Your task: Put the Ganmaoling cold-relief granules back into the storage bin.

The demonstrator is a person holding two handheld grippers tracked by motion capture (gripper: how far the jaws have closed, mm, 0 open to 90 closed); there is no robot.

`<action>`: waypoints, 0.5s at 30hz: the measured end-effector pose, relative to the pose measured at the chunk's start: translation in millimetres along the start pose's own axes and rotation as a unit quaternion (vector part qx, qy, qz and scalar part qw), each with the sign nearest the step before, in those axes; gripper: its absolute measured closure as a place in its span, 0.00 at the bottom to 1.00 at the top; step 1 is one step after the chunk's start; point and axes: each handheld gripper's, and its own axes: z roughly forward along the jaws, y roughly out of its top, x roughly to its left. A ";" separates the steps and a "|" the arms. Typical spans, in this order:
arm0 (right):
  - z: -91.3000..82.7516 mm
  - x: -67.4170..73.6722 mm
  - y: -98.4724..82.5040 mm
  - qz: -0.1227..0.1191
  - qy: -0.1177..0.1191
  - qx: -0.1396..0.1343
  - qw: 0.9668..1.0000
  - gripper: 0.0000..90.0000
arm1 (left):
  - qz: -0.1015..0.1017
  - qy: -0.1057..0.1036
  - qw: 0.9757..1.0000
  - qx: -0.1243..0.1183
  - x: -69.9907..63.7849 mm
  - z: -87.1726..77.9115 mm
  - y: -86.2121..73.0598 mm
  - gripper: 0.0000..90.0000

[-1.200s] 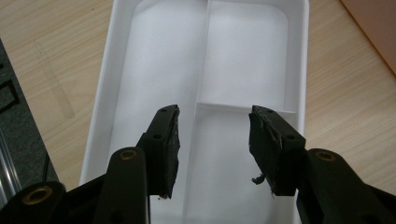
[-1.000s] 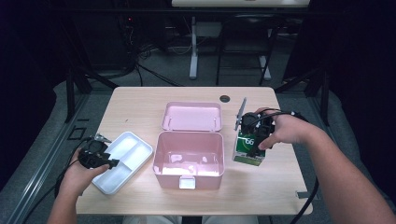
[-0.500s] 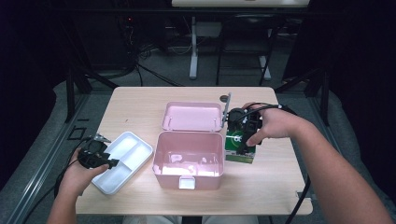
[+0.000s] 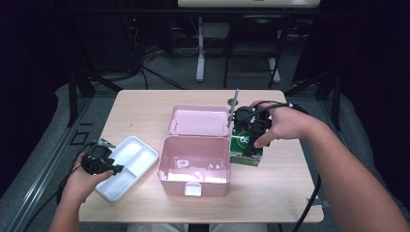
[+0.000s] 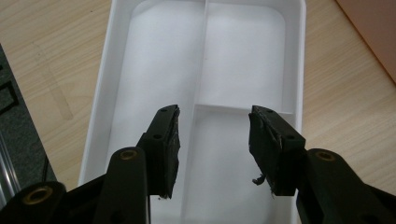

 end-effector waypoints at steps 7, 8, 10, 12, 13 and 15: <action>2.1 4.8 14.7 -0.010 0.005 -0.011 1.000 0.19 | 0.002 -0.001 1.000 0.001 -0.6 1.1 0.0 0.59; 3.3 5.7 18.2 -0.010 0.005 -0.009 1.000 0.19 | 0.002 -0.002 1.000 0.001 -0.7 1.1 0.0 0.59; 5.5 6.7 24.2 -0.014 0.006 -0.012 1.000 0.19 | 0.002 -0.001 1.000 0.002 -0.4 1.0 -0.1 0.59; 7.1 7.4 28.6 -0.015 0.009 -0.015 1.000 0.19 | 0.001 -0.001 1.000 0.002 -0.2 0.7 -0.3 0.59; 8.0 8.1 31.8 -0.017 0.009 -0.015 1.000 0.19 | 0.001 -0.001 1.000 0.002 -0.1 0.7 -0.3 0.59; 9.4 8.7 35.3 -0.021 0.010 -0.016 1.000 0.19 | 0.001 -0.001 1.000 0.001 0.0 0.7 -0.4 0.59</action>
